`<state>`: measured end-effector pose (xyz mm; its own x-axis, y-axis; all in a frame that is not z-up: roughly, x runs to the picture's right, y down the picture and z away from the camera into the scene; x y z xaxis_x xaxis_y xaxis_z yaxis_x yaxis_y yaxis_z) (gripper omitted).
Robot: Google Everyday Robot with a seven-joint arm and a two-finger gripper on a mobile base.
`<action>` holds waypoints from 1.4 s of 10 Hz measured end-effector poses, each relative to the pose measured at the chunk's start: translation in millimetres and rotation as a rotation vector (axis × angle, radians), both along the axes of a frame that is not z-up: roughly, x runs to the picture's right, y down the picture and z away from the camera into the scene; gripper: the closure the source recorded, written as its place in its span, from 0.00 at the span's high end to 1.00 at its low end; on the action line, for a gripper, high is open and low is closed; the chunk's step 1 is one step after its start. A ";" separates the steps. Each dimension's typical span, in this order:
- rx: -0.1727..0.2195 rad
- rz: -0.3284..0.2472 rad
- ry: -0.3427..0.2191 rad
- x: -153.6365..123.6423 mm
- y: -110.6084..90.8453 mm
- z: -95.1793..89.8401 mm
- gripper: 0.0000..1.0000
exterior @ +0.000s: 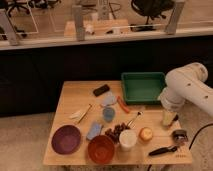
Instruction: Place eraser in paper cup
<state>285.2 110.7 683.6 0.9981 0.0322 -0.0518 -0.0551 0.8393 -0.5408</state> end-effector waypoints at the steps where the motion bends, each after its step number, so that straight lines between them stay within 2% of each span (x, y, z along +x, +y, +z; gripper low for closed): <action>1: 0.000 0.000 0.000 0.0 0.0 0.0 0.80; 9: 0.006 -0.001 -0.006 -0.8 -1.6 0.3 0.80; 11: 0.064 -0.016 -0.067 -13.8 -19.4 6.0 0.80; 14: 0.178 -0.092 -0.235 -64.4 -60.8 26.2 0.80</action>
